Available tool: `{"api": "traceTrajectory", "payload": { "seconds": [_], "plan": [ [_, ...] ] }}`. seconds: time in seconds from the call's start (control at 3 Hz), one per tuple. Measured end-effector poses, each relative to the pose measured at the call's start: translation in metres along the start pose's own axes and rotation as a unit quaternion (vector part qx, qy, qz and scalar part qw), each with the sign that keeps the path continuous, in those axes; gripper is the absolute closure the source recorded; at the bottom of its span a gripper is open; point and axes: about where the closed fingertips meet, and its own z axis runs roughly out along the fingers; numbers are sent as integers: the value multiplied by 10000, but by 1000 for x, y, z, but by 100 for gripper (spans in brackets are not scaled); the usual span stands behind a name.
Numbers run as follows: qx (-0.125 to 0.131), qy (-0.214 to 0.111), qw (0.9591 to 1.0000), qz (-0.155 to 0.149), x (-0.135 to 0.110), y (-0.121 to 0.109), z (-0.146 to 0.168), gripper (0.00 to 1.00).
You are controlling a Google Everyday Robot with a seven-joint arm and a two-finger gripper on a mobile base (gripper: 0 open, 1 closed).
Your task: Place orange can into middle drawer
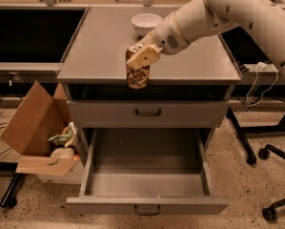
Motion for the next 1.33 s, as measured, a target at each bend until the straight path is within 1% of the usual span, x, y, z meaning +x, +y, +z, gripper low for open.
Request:
{"api": "traceTrajectory", "payload": {
  "seconds": [0.33, 0.67, 1.0, 1.33],
  "plan": [
    [0, 1, 10000, -1, 0, 0, 0, 100],
    [-182, 358, 9972, -636, 34, 37, 14, 100],
    [-370, 783, 9918, -944, 107, 84, 33, 100],
    [-575, 1090, 9887, -858, 181, 108, 61, 100]
  ]
}}
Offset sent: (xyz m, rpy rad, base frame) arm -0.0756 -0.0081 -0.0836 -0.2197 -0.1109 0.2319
